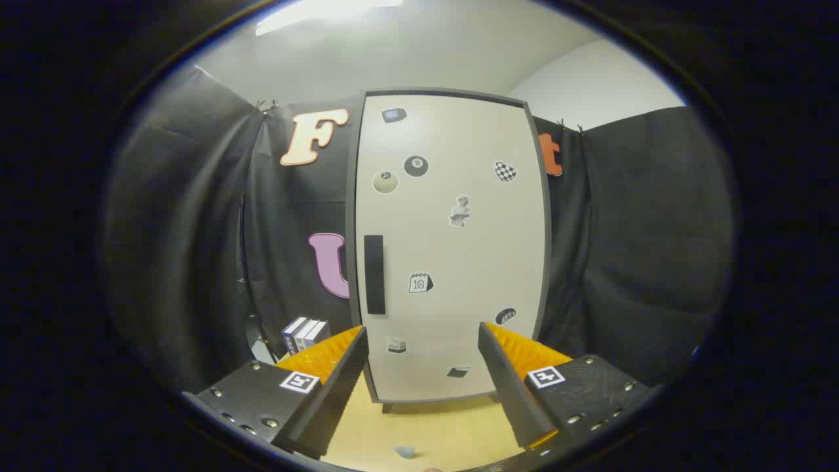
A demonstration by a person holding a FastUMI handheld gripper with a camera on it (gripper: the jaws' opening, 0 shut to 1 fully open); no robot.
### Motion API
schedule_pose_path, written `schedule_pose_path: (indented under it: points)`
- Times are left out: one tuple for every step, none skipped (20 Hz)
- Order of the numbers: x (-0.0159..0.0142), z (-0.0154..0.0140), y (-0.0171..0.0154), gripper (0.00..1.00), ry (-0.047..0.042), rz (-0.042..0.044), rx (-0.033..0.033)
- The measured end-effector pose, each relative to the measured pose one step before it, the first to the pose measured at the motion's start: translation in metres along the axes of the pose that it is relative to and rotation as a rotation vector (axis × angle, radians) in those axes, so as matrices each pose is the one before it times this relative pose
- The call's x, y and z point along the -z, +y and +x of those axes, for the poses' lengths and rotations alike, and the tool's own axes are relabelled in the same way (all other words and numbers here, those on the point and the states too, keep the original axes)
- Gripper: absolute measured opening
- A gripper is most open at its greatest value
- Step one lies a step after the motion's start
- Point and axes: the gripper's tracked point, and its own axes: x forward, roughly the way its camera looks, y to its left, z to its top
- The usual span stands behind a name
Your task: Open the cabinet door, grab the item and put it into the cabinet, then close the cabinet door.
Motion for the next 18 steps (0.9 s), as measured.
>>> schedule_pose_path:
  points:
    - [0.00094,-0.00022,0.00157,1.00,-0.00018,-0.00276,-0.00246]
    - [0.00082,0.00048,0.00224,1.00,0.00243,-0.00243,-0.00616]
    - [0.00227,0.00125,-0.00106,1.00,0.00270,-0.00453,0.00041]
    - [0.00130,0.00181,-0.00095,1.00,0.00189,-0.00363,0.00313]
    - [0.00340,0.00195,0.00048,1.00,0.00681,-0.00087,-0.00097]
    - [0.00238,0.00179,0.00088,1.00,0.00694,0.00084,-0.00263]
    - [0.00136,0.00213,0.00128,1.00,0.00402,-0.00113,-0.00612]
    - [0.00083,0.00137,0.00134,1.00,0.00205,-0.00600,-0.00770]
    - [0.00094,0.00193,-0.00016,1.00,-0.00036,-0.00959,0.00043]
    - [0.00026,0.00291,-0.00169,1.00,-0.00213,-0.00739,0.00445]
    - [0.00266,0.00177,0.00060,1.00,0.00805,-0.00422,-0.00217]
    - [0.00052,0.00171,0.00104,1.00,0.00510,0.00246,-0.00561]
    - [-0.00039,0.00181,0.00145,1.00,0.00088,0.00315,-0.00810]
    - [-0.00160,0.00189,-0.00094,1.00,-0.00375,0.00145,-0.00021]
    - [0.00113,0.00254,-0.00070,1.00,0.00201,-0.00054,-0.00103]
    - [0.00033,0.00130,-0.00056,1.00,0.00214,-0.00162,-0.00204]
    - [0.00039,0.00189,-0.00062,1.00,0.00060,-0.00186,-0.00125]
    - [0.00015,0.00259,0.00044,1.00,0.00472,0.00116,-0.00199]
